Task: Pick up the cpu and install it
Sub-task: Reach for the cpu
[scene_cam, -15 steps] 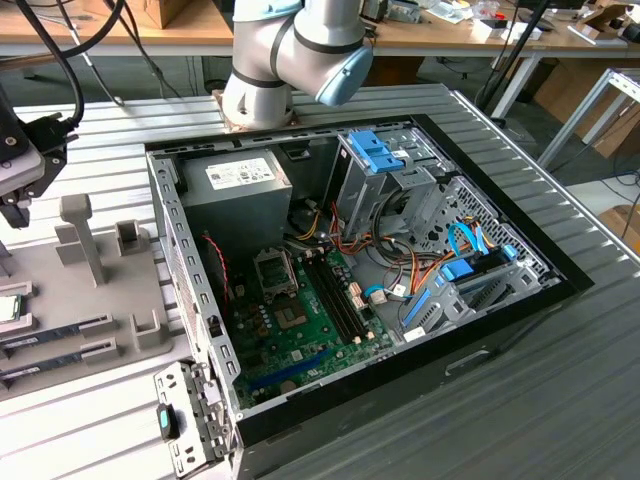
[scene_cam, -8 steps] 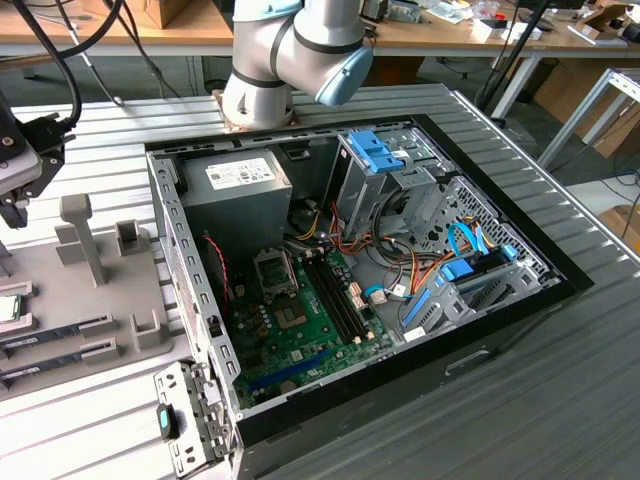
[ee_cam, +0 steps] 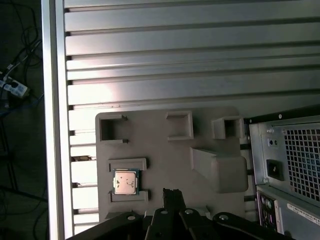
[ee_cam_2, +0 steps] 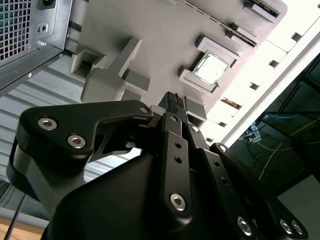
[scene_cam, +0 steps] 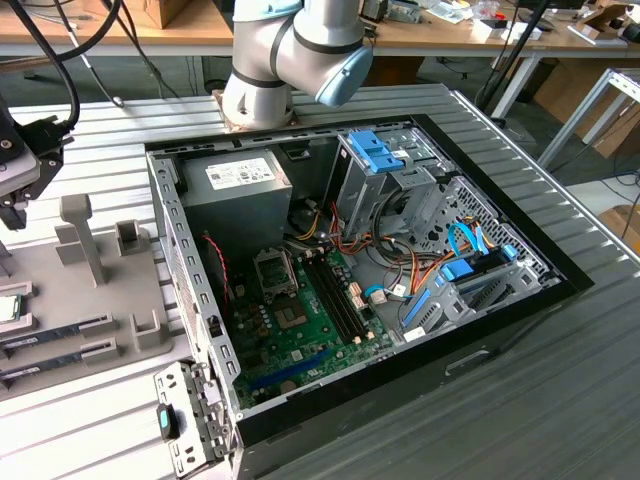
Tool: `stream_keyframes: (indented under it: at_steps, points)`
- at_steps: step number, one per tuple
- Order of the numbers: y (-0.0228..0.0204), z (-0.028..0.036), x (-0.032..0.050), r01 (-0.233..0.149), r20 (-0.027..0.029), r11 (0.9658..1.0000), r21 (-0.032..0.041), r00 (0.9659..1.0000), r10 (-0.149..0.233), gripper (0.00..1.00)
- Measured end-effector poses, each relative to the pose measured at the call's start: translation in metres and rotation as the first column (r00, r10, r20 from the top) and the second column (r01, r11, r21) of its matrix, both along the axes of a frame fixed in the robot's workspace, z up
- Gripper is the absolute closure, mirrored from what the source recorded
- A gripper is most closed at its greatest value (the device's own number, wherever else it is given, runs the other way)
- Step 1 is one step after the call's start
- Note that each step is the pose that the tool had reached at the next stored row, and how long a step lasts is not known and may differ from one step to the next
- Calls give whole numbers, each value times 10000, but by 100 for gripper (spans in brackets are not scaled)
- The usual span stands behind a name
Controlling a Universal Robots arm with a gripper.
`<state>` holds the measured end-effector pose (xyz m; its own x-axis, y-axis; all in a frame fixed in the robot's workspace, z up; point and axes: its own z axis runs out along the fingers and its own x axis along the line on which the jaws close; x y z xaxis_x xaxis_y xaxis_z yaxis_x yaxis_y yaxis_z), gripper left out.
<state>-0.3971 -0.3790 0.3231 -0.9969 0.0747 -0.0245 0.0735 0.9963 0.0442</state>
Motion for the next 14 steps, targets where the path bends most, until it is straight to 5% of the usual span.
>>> stream_keyframes:
  at_steps: [14]
  points:
    - [0,-1,-39,0,0,10000,0,10000,0,89]
